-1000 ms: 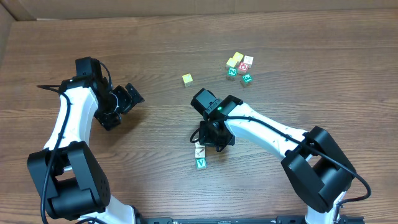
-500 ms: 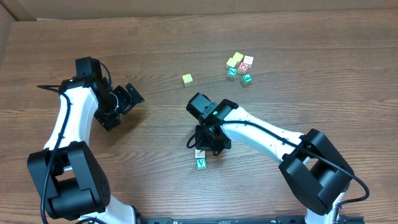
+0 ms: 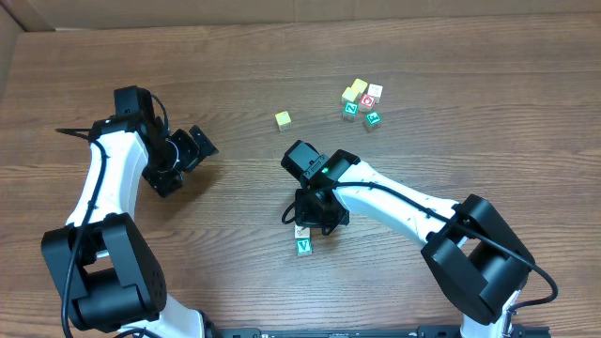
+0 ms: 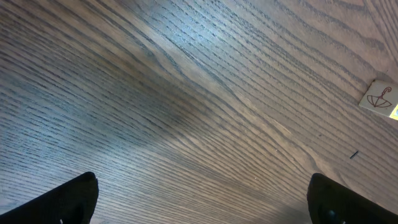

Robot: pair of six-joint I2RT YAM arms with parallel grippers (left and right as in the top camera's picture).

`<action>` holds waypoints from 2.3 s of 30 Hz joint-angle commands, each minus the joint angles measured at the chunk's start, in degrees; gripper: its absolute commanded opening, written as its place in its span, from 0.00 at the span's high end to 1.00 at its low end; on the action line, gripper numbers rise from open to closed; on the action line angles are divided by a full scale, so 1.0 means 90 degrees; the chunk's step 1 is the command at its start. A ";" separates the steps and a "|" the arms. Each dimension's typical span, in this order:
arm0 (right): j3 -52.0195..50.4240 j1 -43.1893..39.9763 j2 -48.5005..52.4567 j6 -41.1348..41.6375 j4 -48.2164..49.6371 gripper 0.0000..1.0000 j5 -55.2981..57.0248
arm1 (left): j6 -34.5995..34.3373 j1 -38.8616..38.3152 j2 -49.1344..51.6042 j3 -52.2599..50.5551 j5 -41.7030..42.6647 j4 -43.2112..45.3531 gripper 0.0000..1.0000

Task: Flip 3 blocks

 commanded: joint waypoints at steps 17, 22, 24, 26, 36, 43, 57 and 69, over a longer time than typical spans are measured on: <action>-0.0027 0.0034 -0.0170 0.0034 0.0022 0.96 -0.0155 | 0.0005 0.0010 0.0027 0.0085 -0.0058 -0.0005 0.00; -0.0027 -0.0005 -0.0172 0.0024 -0.0012 0.96 -0.0046 | 0.0007 0.0010 0.0027 0.0085 -0.0058 -0.0005 0.00; -0.0019 -0.0085 -0.0192 0.0027 -0.0151 0.96 -0.0039 | 0.0007 0.0010 0.0027 0.0085 -0.0058 -0.0005 0.00; -0.0019 -0.0143 -0.0236 0.0024 -0.0347 0.96 -0.0029 | 0.0005 0.0010 0.0027 0.0085 -0.0058 -0.0005 0.00; -0.0022 -0.0129 -0.0304 0.0299 -0.0770 0.96 -0.0287 | 0.0007 0.0010 0.0027 0.0085 -0.0058 -0.0005 0.00; -0.0029 -0.0036 -0.0304 0.1110 -0.1032 0.96 -0.0304 | 0.0007 0.0010 0.0027 0.0085 -0.0058 -0.0005 0.00; -0.0374 0.0583 -0.0296 0.3228 -0.0882 0.96 0.0255 | 0.0005 0.0010 0.0027 0.0085 -0.0058 -0.0005 0.00; -0.0644 0.0583 -0.0299 0.3286 -0.0238 0.96 0.0549 | 0.0005 0.0010 0.0027 0.0085 -0.0058 -0.0005 0.00</action>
